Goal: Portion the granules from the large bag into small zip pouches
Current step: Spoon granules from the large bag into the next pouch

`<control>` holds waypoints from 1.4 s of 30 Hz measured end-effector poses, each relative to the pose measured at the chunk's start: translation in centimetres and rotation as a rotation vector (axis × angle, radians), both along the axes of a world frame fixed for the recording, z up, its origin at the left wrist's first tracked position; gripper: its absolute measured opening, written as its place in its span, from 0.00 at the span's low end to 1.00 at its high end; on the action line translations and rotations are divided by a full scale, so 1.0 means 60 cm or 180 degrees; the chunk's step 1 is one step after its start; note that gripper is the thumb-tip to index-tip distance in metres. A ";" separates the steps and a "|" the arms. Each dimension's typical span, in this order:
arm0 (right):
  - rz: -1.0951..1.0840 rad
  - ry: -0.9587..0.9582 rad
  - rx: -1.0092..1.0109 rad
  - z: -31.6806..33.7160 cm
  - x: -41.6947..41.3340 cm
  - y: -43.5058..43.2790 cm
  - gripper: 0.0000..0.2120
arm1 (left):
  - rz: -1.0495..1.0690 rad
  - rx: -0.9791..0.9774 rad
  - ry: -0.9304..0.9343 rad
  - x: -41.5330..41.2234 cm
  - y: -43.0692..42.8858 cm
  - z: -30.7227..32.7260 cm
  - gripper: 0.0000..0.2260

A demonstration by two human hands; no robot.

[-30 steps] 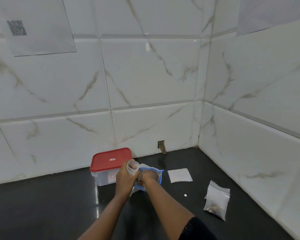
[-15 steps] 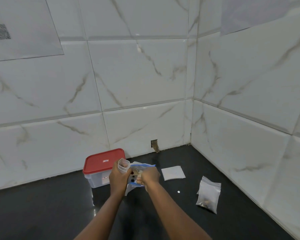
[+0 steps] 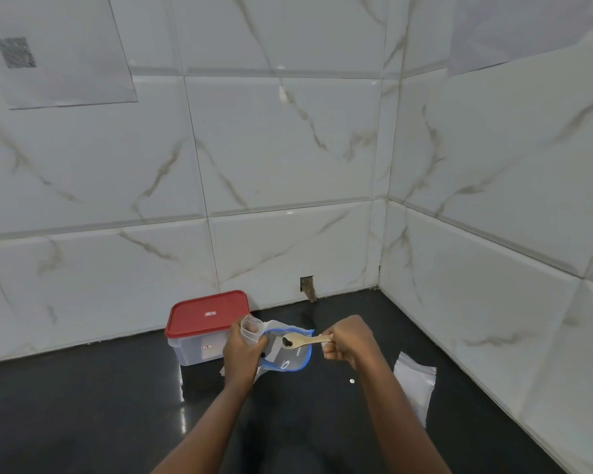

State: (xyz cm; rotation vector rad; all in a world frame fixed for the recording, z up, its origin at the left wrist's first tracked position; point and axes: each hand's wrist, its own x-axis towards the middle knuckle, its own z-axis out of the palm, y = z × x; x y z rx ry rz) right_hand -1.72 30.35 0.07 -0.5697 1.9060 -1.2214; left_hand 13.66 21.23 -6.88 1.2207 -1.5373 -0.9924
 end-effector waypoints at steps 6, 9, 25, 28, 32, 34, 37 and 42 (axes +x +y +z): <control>0.0173 0.0038 -0.0179 0.068 0.011 0.023 0.14 | -0.0079 -0.0023 -0.0060 -0.002 0.001 -0.006 0.22; 0.0323 0.0274 -0.0251 0.077 0.026 0.017 0.15 | -0.0087 -0.0069 -0.0145 -0.004 0.000 -0.004 0.23; 0.1347 0.3265 -0.0194 0.046 0.089 -0.001 0.20 | -0.0051 -0.0127 -0.0095 -0.009 -0.008 -0.016 0.24; 0.1175 0.3342 -0.0154 0.048 0.086 0.005 0.17 | -0.0066 -0.0094 -0.0079 -0.010 -0.006 -0.016 0.22; 0.0777 0.3055 0.0205 0.057 0.064 0.029 0.15 | -0.0081 -0.0077 -0.0032 -0.010 -0.005 -0.017 0.20; 0.0712 0.2967 0.0488 0.053 0.053 0.043 0.13 | -0.0128 -0.0104 -0.0054 -0.012 -0.005 -0.019 0.20; 0.0761 0.2770 0.0757 0.030 0.055 0.048 0.12 | -0.0213 -0.0159 -0.0124 -0.016 -0.003 -0.021 0.20; 0.0713 0.2328 0.0734 -0.039 0.071 0.012 0.15 | -0.0393 -0.0179 -0.0285 -0.017 0.005 -0.029 0.21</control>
